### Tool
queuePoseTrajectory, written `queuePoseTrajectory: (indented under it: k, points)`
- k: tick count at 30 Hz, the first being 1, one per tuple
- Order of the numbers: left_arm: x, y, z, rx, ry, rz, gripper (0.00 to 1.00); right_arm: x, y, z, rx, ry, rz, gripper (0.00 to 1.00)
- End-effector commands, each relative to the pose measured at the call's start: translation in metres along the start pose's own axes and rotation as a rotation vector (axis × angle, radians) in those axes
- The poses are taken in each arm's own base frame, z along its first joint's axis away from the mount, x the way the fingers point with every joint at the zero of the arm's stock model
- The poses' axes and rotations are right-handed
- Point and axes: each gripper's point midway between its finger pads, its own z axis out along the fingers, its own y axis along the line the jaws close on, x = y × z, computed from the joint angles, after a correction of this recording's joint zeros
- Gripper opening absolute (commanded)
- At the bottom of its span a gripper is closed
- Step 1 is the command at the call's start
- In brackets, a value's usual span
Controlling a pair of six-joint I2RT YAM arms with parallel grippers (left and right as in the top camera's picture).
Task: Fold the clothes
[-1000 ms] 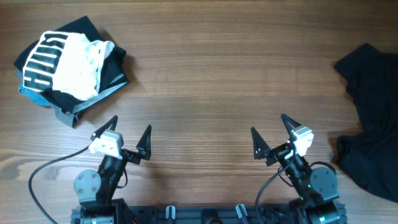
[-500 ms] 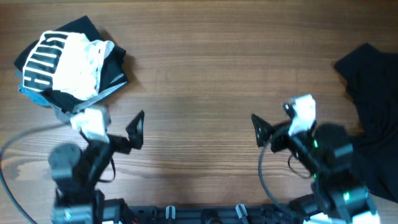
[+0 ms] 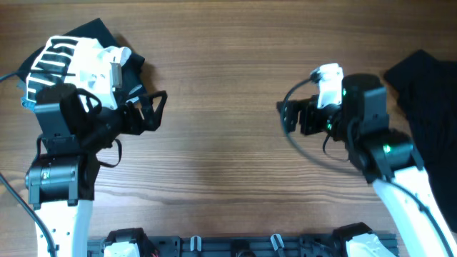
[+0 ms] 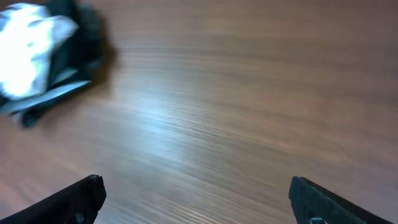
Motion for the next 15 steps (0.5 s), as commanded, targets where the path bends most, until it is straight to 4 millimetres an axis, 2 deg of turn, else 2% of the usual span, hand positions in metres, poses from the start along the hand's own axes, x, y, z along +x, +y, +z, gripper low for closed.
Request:
queuePoseTrajectory:
  k: [1, 3, 5, 9, 10, 14, 15]
  points:
    - [-0.007, -0.013, 0.004, 0.079, 0.002, -0.025, 1.0, -0.004, -0.074, 0.017, 0.182, 0.037, 0.24, 0.96]
    - [-0.001, -0.007, 0.01, 0.059, 0.034, -0.047, 1.0, -0.001, -0.114, 0.024, 0.253, 0.066, 0.33, 0.87]
    - [0.011, -0.003, 0.018, 0.041, 0.09, -0.07, 1.0, 0.0, -0.155, 0.026, 0.316, 0.083, 0.419, 0.82]
    - [0.038, -0.004, 0.031, 0.012, 0.21, -0.088, 1.0, -0.007, -0.226, 0.021, 0.42, 0.074, 0.555, 0.81]
    - [0.047, -0.01, 0.035, 0.02, 0.248, -0.076, 1.0, -0.011, -0.257, 0.017, 0.473, 0.039, 0.589, 0.82]
    - [0.057, -0.029, 0.041, 0.066, 0.284, -0.038, 1.0, -0.011, -0.317, 0.002, 0.612, -0.047, 0.638, 0.79]
    - [0.057, -0.032, 0.041, 0.074, 0.285, -0.031, 1.0, -0.011, -0.327, 0.0, 0.632, -0.065, 0.655, 0.78]
